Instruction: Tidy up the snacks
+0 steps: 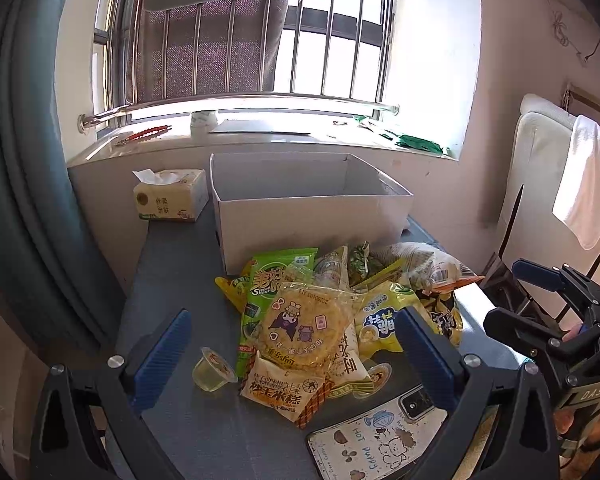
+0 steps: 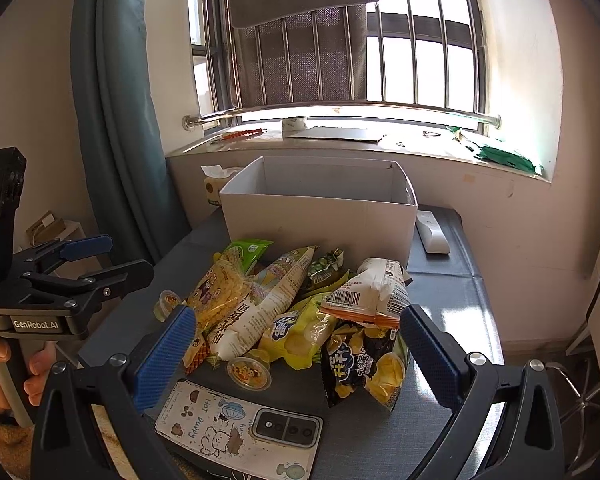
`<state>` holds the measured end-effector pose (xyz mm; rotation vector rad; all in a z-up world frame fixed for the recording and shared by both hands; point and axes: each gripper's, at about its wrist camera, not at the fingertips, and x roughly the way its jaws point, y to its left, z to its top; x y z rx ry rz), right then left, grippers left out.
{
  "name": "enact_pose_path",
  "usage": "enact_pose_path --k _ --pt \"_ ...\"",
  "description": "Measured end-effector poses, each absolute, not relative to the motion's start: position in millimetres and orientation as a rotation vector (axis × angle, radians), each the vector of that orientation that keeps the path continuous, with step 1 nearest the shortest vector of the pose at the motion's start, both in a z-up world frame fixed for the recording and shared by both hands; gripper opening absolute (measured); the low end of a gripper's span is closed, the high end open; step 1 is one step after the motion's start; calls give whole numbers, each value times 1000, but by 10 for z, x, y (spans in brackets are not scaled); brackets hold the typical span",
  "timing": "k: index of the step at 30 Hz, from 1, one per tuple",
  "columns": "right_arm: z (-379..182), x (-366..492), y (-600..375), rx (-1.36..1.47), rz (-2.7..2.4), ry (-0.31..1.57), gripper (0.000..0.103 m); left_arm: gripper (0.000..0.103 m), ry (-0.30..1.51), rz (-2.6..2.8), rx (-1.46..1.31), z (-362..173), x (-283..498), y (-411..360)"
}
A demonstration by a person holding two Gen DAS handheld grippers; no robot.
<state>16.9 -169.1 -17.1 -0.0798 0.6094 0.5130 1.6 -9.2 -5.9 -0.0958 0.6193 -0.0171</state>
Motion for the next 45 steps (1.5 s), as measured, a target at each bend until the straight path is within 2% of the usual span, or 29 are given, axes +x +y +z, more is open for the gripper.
enact_pose_path --k 45 --pt "-174 164 -1687 -80 514 615 103 103 634 -43 -74 -118 53 -117"
